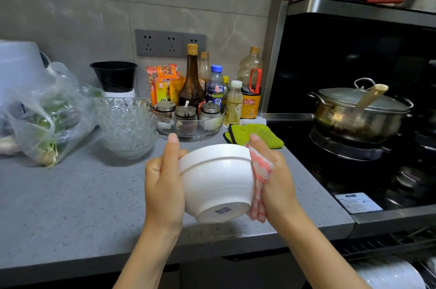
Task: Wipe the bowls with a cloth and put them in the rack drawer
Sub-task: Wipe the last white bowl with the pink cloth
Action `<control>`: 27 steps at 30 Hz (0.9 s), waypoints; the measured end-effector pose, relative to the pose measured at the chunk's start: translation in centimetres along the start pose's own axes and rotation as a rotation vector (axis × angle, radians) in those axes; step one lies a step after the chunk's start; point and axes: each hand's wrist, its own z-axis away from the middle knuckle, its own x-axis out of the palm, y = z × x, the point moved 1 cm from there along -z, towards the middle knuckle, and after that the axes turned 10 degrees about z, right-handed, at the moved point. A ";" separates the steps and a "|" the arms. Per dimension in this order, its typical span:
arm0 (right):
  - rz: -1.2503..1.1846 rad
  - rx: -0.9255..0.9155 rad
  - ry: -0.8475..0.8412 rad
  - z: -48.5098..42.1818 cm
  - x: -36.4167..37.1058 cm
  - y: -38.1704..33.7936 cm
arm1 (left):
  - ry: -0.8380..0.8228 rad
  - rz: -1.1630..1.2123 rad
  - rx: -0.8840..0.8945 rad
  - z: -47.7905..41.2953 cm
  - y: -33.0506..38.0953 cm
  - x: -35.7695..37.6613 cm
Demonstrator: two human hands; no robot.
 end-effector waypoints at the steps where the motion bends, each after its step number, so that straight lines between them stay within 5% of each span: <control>1: 0.043 0.021 0.012 0.0 -0.2 0.3 | -0.029 -0.027 -0.001 0.0 0.1 -0.1; 11: 0.395 -0.209 -0.106 0.0 -0.5 -2.9 | -0.413 -0.488 0.157 -0.4 1.4 1.1; 15: 0.334 -0.266 -0.077 0.5 0.1 -2.5 | -0.304 -0.455 0.237 -0.2 1.1 1.4; 18: 0.298 -0.302 0.023 0.6 0.1 -0.8 | -0.124 -0.240 0.127 -0.1 0.7 1.2; 22: 0.561 -0.459 0.153 1.3 0.7 0.3 | 0.049 -0.117 0.041 0.1 0.2 1.7; 27: 0.966 -0.774 0.228 1.4 1.5 0.0 | 0.051 -0.158 0.090 1.2 0.0 2.9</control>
